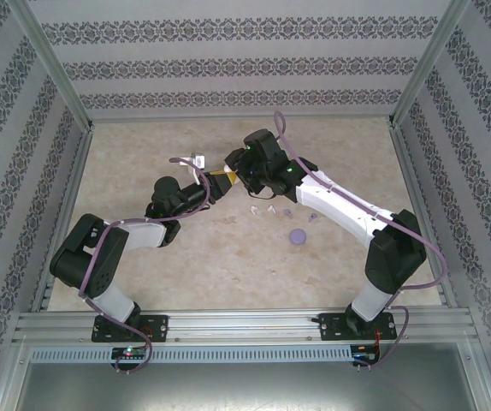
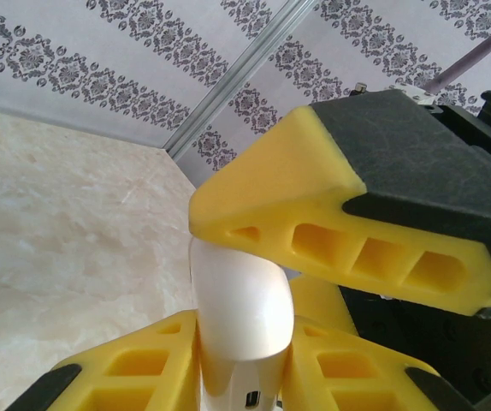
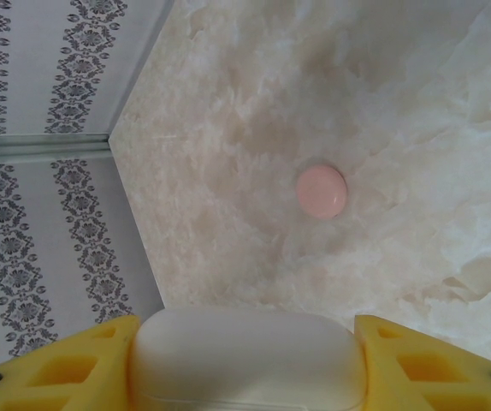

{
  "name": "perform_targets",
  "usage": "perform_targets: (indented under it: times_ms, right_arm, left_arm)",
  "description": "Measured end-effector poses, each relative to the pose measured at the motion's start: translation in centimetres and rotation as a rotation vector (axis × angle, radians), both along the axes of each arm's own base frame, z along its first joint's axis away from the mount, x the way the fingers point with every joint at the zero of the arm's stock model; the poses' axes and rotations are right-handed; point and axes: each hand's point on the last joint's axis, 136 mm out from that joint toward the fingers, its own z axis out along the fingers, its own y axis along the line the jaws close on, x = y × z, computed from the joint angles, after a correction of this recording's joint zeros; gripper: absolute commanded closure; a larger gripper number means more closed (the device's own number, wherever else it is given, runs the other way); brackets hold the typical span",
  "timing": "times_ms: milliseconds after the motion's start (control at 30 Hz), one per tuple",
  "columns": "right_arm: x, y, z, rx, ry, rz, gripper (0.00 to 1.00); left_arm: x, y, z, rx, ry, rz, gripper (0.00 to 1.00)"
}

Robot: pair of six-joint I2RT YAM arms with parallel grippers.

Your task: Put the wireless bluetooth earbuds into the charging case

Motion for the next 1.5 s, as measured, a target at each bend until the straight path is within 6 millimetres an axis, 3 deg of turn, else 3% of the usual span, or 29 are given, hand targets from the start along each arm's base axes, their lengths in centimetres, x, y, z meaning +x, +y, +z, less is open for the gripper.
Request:
perform_targets:
  times_ms: [133,200,333,467,633,767,867,1033,1133,1233,1400,1500]
  right_arm:
    - [0.0,0.0,0.0,0.0,0.0,-0.001,0.63]
    - [0.0,0.0,0.0,-0.001,-0.001,-0.003,0.63]
    - [0.2,-0.2,-0.1,0.004,0.0,-0.018,0.62]
    - [0.3,-0.2,-0.3,0.01,0.004,-0.026,0.58]
    - [0.4,-0.2,-0.2,0.017,0.0,-0.025,0.3]
    - [0.4,-0.7,0.1,0.036,-0.005,-0.021,0.21]
    - [0.0,-2.3,1.4,0.042,-0.04,-0.018,0.21]
    - [-0.5,-7.3,5.0,0.022,-0.185,-0.016,0.21]
    - [-0.8,-10.3,5.6,-0.035,-0.27,0.001,0.22]
    - [-0.7,-12.1,4.9,-0.119,-0.345,0.068,0.22]
    - [-1.7,-10.7,3.4,-0.21,-0.486,0.331,0.22]
    - [-2.5,-9.3,3.4,-0.203,-0.565,0.458,0.23]
  left_arm:
    - [0.0,0.0,0.0,0.002,-0.003,0.002,0.74]
    - [0.0,0.0,0.0,0.004,-0.005,0.003,0.87]
    - [0.1,0.0,0.0,0.009,-0.012,0.009,1.0]
    - [0.2,-0.1,-0.2,0.009,-0.005,0.015,1.0]
    - [0.2,-0.1,-0.2,0.008,-0.007,0.021,1.0]
    - [-0.1,-0.7,-0.1,0.008,-0.005,0.005,1.0]
    - [-0.1,-1.3,0.3,0.012,-0.006,-0.014,1.0]
    - [-0.5,-1.6,0.1,0.055,0.017,-0.053,1.0]
    - [-0.7,-1.5,0.3,0.085,0.026,-0.087,1.0]
    - [-0.5,-1.1,1.0,0.108,0.022,-0.115,1.0]
    - [-0.6,-0.7,2.0,0.145,0.014,-0.186,1.0]
    - [-0.9,-0.8,2.1,0.164,0.017,-0.232,1.0]
